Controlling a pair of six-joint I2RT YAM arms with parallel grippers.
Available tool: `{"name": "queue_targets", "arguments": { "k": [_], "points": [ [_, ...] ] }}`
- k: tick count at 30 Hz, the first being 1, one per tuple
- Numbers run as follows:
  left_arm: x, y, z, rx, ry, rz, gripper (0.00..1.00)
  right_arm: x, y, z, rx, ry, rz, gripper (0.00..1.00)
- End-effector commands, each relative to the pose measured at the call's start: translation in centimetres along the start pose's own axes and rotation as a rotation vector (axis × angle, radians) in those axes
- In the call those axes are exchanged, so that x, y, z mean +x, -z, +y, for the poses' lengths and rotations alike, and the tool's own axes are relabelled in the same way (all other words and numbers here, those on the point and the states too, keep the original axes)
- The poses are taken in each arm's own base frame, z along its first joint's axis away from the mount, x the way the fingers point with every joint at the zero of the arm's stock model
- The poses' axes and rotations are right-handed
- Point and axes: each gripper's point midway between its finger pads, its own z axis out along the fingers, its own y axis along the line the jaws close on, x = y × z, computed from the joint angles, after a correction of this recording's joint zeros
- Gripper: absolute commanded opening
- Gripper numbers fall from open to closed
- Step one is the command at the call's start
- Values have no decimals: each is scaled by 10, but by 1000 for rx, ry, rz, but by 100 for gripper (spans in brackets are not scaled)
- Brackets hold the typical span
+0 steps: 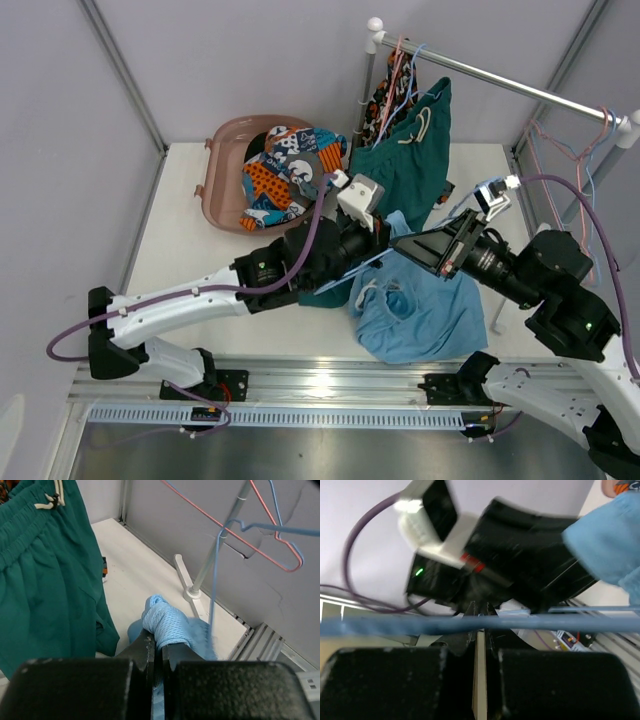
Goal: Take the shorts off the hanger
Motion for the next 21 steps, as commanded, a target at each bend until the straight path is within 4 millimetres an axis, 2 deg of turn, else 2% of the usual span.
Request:
{"name": "queue_targets", "arguments": {
  "k": [1,6,8,11,12,17,21],
  "points": [
    [-15,18,-2,-130,-65,-24,0,-18,-14,-13,42,57,-99,0],
    [5,26,-16,-150,-43,29,0,-41,-22,-31,119,108,-222,0],
    [9,28,-22,-166,-47,33,0,-55,-19,-38,155,123,-298,0],
    [10,30,-30,-173,-52,48,0,-64,-18,-55,201,142,-369,0],
    [4,30,-33,-172,-46,39,0,-64,-19,-64,220,147,-377,0],
    [4,32,-37,-206,-68,45,0,-66,-27,-78,240,145,-402,0],
    [9,32,-35,-218,-75,52,0,-61,-36,-87,244,136,-386,0]
  ]
}}
